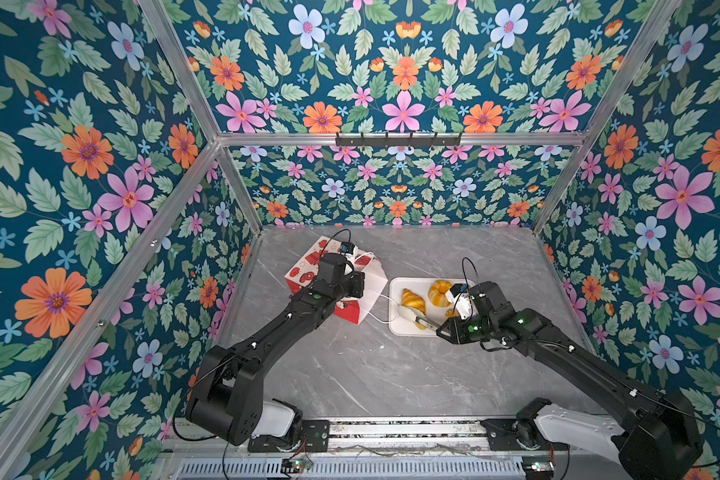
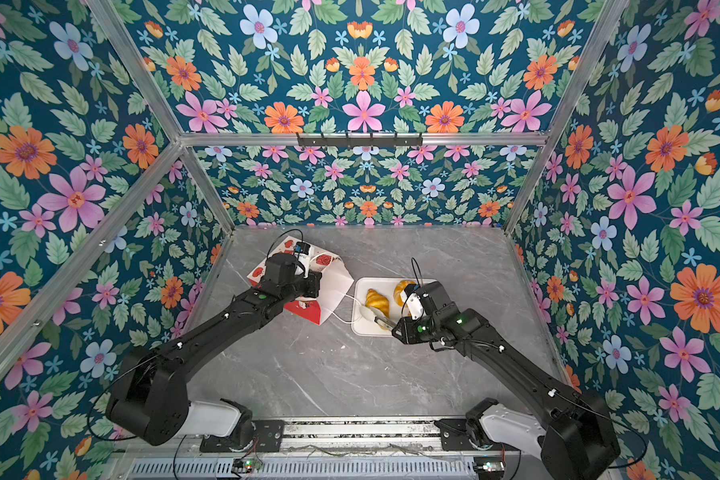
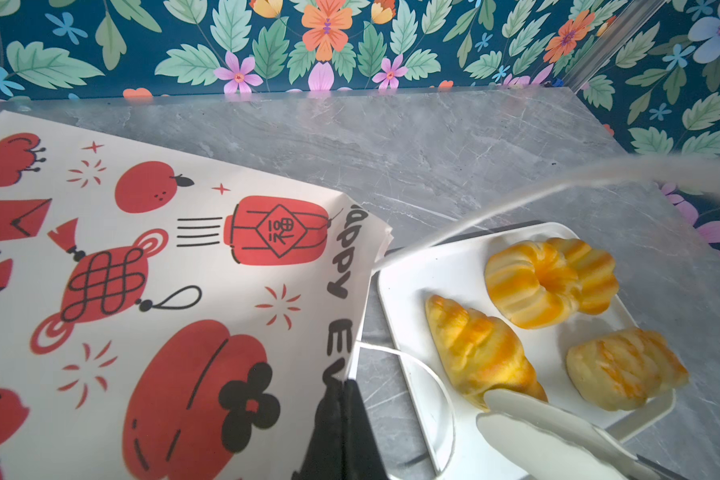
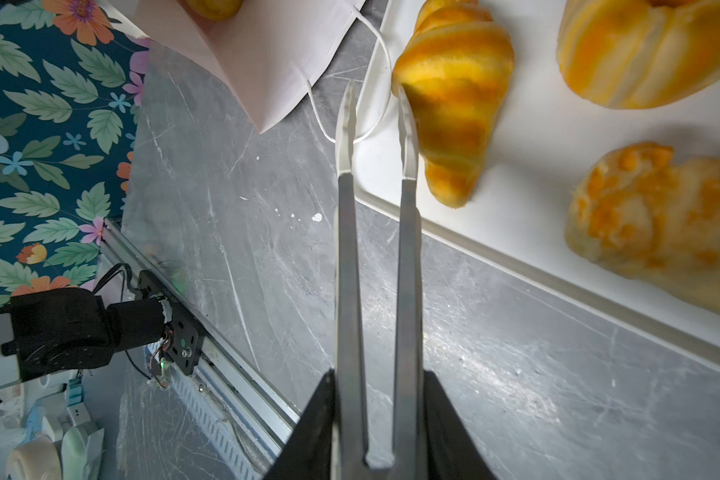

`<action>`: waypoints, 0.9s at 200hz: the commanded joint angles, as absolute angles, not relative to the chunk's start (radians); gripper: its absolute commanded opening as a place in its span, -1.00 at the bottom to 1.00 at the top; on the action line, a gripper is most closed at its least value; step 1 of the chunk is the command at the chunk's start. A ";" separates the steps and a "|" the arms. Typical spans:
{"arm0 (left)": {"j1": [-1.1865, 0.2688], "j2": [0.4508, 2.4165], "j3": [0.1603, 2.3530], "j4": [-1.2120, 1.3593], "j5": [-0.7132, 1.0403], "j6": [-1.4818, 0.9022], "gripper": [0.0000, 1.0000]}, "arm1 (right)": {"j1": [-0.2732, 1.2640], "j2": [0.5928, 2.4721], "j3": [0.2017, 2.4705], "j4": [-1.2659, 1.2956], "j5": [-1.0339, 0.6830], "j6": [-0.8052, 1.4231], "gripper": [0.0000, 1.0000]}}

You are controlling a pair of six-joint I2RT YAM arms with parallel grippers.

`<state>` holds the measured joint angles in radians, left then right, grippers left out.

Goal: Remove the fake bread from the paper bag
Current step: 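Open the tongs to release the croissant and lift them away, then move the open tongs back into the bag opening toward remaining bread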

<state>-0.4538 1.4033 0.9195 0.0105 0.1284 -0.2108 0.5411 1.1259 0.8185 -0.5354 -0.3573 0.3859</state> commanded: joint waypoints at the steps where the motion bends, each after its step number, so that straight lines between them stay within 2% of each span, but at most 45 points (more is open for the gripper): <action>1: -0.454 1.401 0.922 0.031 0.127 -0.218 -1.00 | 0.536 1.104 0.827 -0.597 -0.297 0.361 -0.38; 45: -0.453 1.399 0.916 0.034 0.127 -0.218 -1.00 | 0.503 1.057 0.834 -0.685 -0.282 0.341 -0.39; 91: -0.453 1.398 0.917 0.037 0.130 -0.222 -1.00 | 0.504 1.041 0.836 -0.679 -0.339 0.341 -0.40; 143: -0.453 1.390 0.936 0.010 0.121 -0.198 -1.00 | 0.517 1.021 0.867 -0.522 -0.482 0.386 -0.40; 180: -0.453 1.408 0.996 -0.066 0.126 -0.141 -1.00 | 0.566 1.139 0.889 -0.338 -0.508 0.417 -0.40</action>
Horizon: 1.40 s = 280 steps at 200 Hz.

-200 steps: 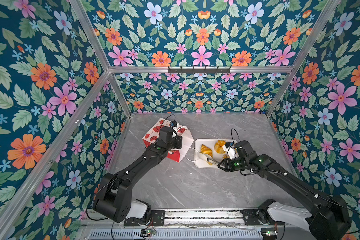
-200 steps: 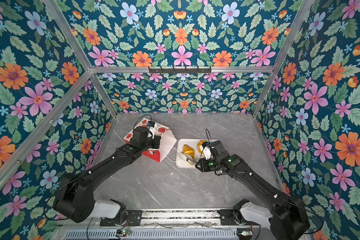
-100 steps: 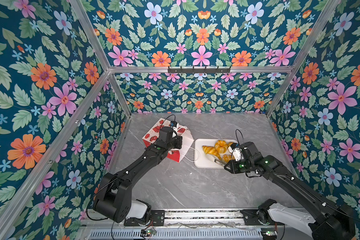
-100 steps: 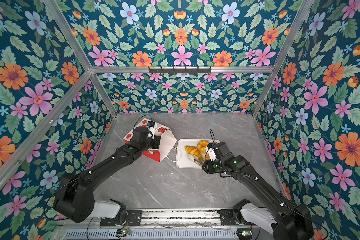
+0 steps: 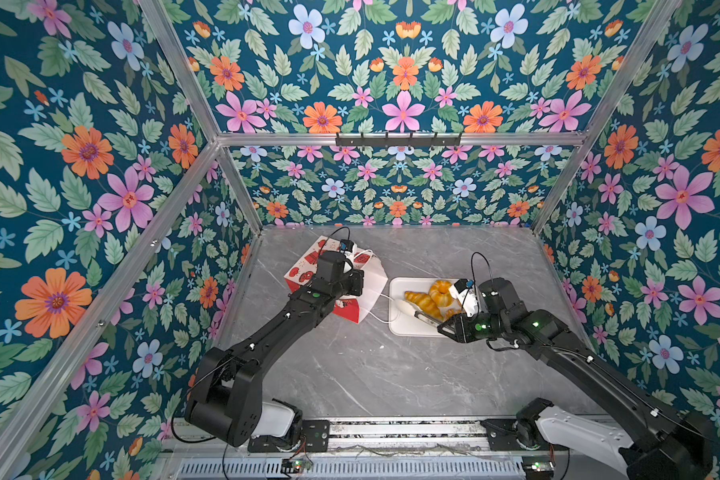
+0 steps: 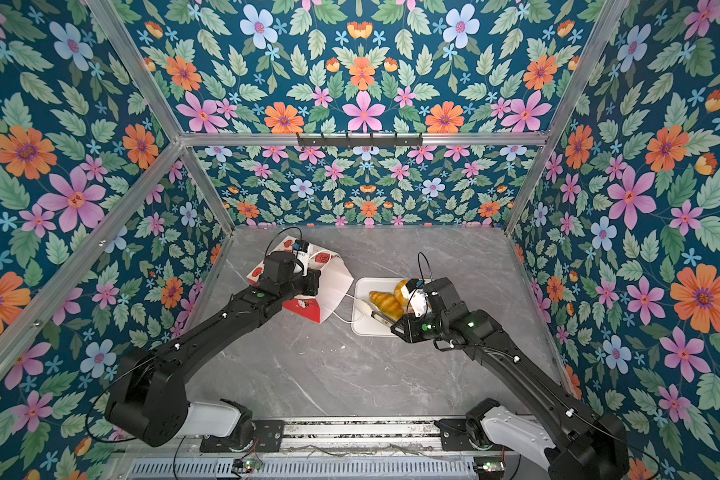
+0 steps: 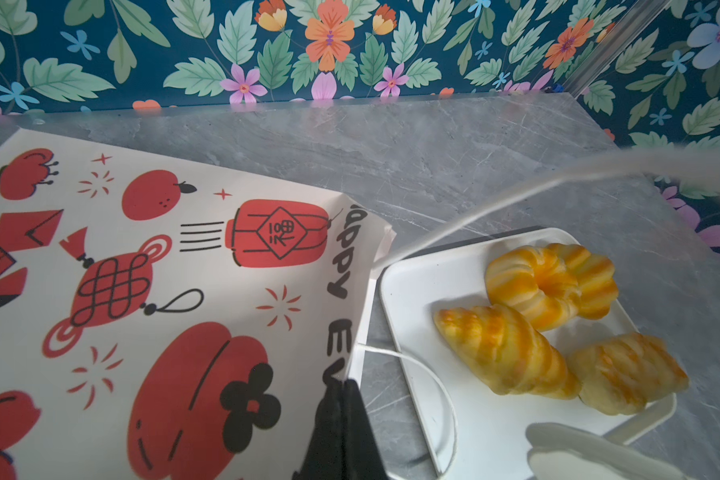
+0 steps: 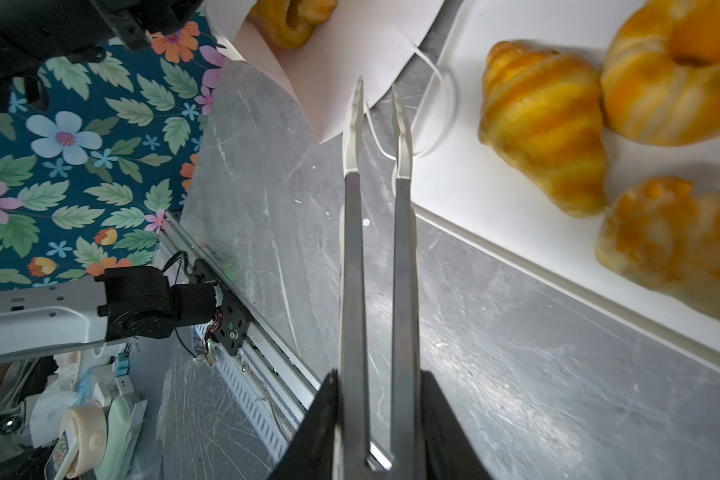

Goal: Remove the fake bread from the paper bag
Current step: 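Move the open tongs back into the bag opening toward remaining bread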

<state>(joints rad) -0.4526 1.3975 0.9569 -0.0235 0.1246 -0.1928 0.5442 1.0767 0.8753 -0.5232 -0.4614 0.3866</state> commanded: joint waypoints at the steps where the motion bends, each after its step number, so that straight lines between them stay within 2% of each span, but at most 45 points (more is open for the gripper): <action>1: -0.453 1.408 0.999 -0.069 0.126 -0.139 -1.00 | 0.567 1.143 0.889 -0.333 -0.509 0.418 -0.40; 62: -0.455 1.440 1.122 -0.217 0.115 -0.068 -1.00 | 0.623 1.414 0.964 -0.006 -0.518 0.477 -0.33; 104: -0.457 1.442 1.138 -0.251 0.149 -0.064 -1.00 | 0.624 1.531 1.027 0.029 -0.521 0.460 -0.23; 154: -0.465 1.433 1.143 -0.273 0.167 -0.064 -1.00 | 0.623 1.639 1.057 0.113 -0.604 0.489 -0.17; 250: -0.487 1.427 1.152 -0.260 0.189 -0.083 -1.00 | 0.625 1.797 1.120 0.215 -0.675 0.550 -0.16; 280: -0.494 1.430 1.152 -0.254 0.194 -0.084 -1.00 | 0.627 1.829 1.123 0.253 -0.687 0.571 -0.26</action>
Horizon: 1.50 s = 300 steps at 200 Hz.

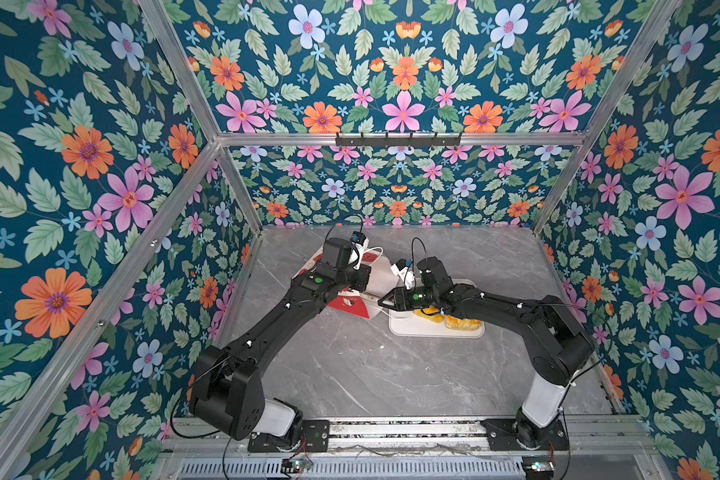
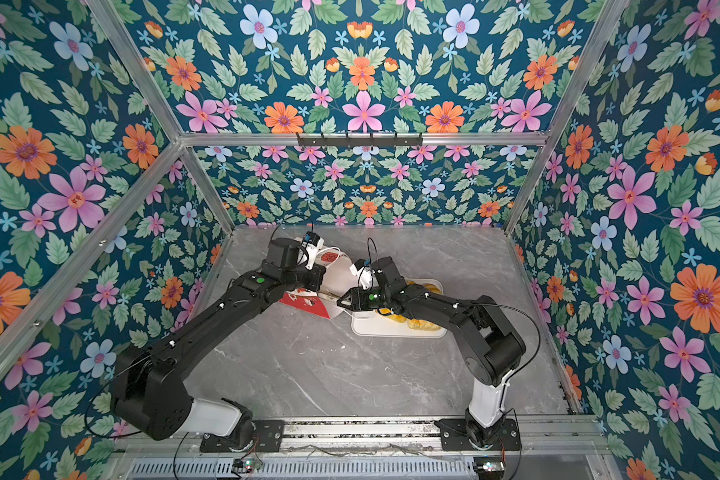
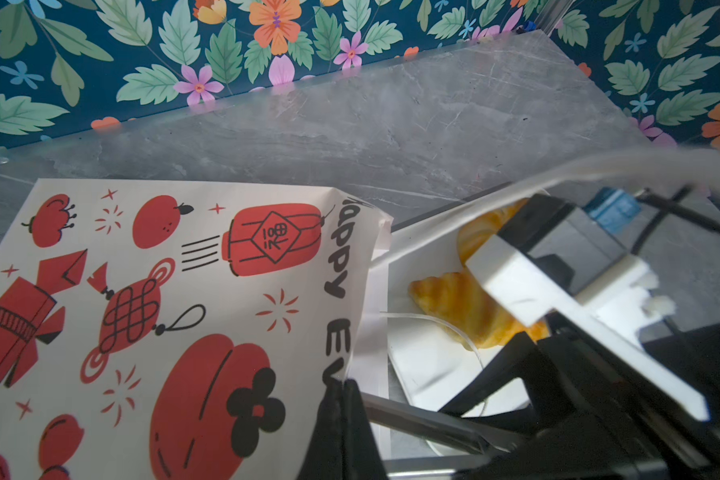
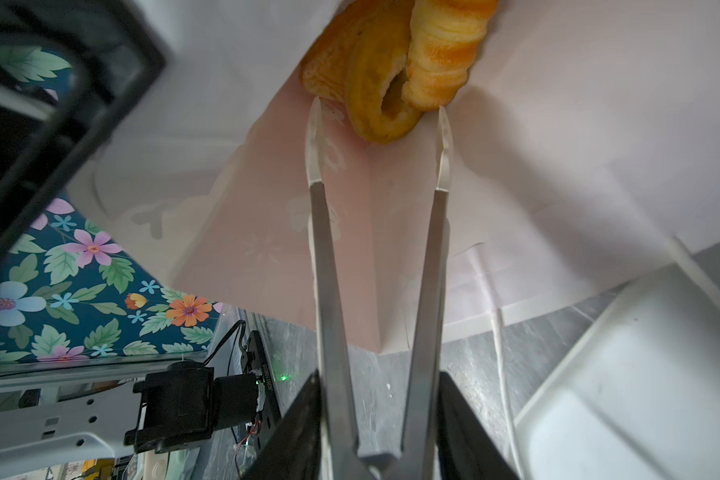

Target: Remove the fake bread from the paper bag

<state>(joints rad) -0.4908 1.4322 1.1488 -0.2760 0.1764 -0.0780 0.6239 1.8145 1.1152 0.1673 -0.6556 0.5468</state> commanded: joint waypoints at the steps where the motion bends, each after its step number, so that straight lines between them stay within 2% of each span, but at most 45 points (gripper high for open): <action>1: -0.495 1.430 1.151 -0.253 0.193 -0.085 -1.00 | 0.625 1.829 1.123 0.255 -0.687 0.571 -0.27; 51: -0.497 1.413 1.137 -0.249 0.178 -0.084 -1.00 | 0.626 1.822 1.112 0.276 -0.669 0.576 -0.62; 116: -0.497 1.387 1.112 -0.253 0.142 -0.078 -1.00 | 0.625 1.701 1.010 0.241 -0.627 0.556 -0.79; 196: -0.497 1.385 1.110 -0.243 0.124 -0.075 -1.00 | 0.600 1.459 0.836 0.143 -0.559 0.534 -0.80; 239: -0.497 1.385 1.113 -0.238 0.126 -0.074 -1.00 | 0.576 1.412 0.802 0.101 -0.546 0.514 -0.80; 300: -0.497 1.399 1.130 -0.229 0.154 -0.074 -1.00 | 0.576 1.560 0.925 0.175 -0.587 0.522 -0.37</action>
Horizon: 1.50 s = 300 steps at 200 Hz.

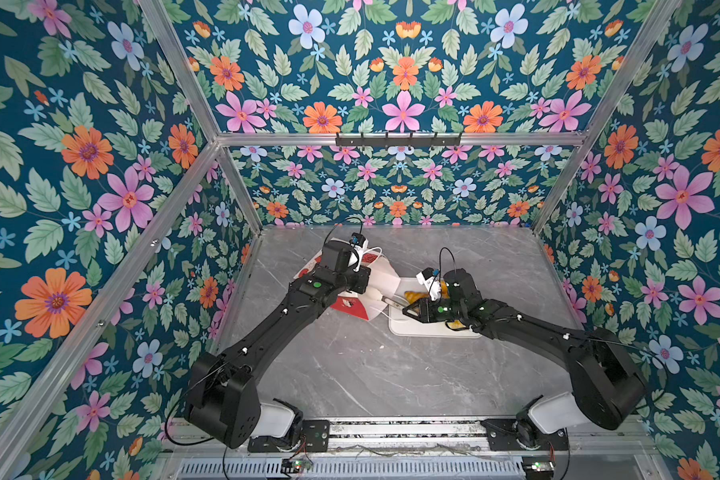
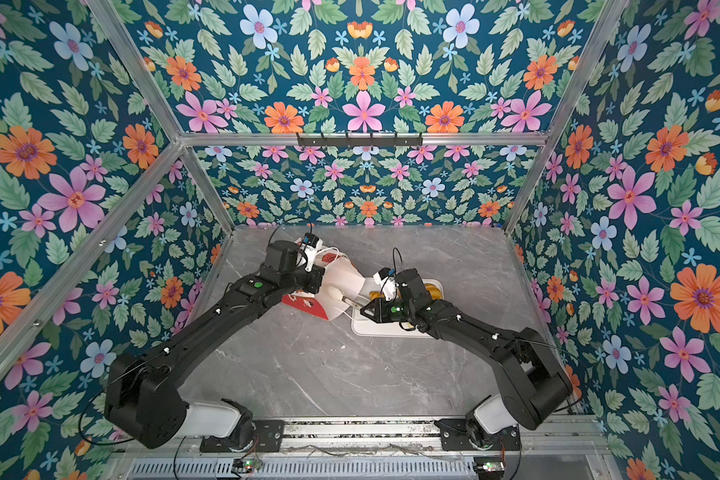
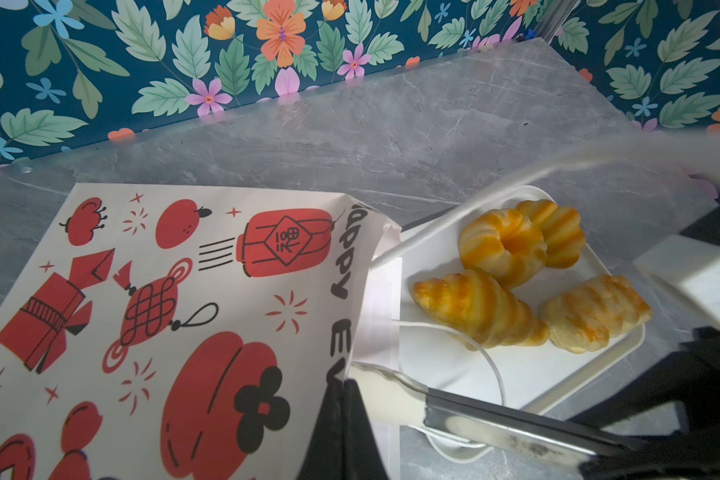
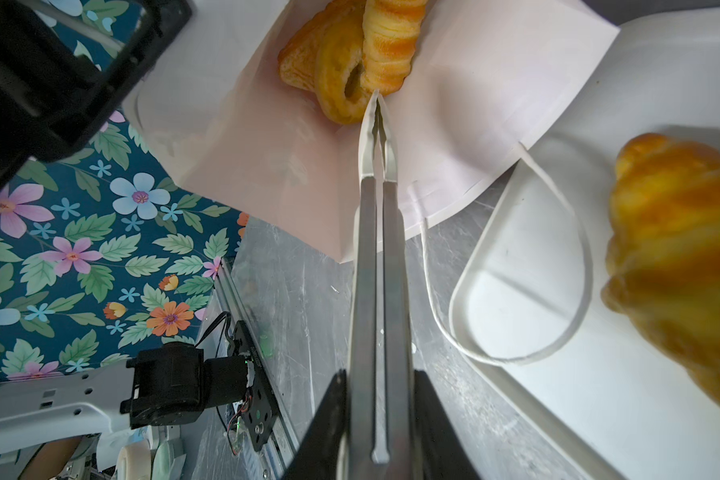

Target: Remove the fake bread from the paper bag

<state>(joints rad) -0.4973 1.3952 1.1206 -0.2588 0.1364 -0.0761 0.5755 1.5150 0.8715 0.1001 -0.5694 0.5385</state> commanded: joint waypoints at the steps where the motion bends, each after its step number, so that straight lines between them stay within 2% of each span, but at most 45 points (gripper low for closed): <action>1: -0.497 1.399 1.129 -0.228 0.155 -0.074 -1.00 | 0.576 1.563 0.928 0.177 -0.588 0.522 -0.37; 40: -0.498 1.414 1.142 -0.231 0.171 -0.079 -1.00 | 0.576 1.649 1.008 0.221 -0.586 0.532 -0.23; 80: -0.499 1.419 1.151 -0.225 0.181 -0.098 -1.00 | 0.576 1.728 1.048 0.244 -0.531 0.513 -0.18; 116: -0.500 1.430 1.167 -0.225 0.196 -0.106 -1.00 | 0.576 1.788 1.096 0.270 -0.466 0.496 -0.17; 164: -0.503 1.432 1.174 -0.229 0.195 -0.106 -1.00 | 0.577 1.850 1.147 0.311 -0.477 0.521 -0.20; 196: -0.504 1.430 1.171 -0.229 0.192 -0.106 -1.00 | 0.576 1.826 1.104 0.329 -0.486 0.523 -0.24; 278: -0.505 1.422 1.147 -0.208 0.192 -0.116 -1.00 | 0.577 1.626 0.863 0.521 -0.413 0.545 -0.29; 300: -0.505 1.421 1.146 -0.199 0.190 -0.117 -1.00 | 0.582 1.630 0.834 0.555 -0.411 0.549 -0.30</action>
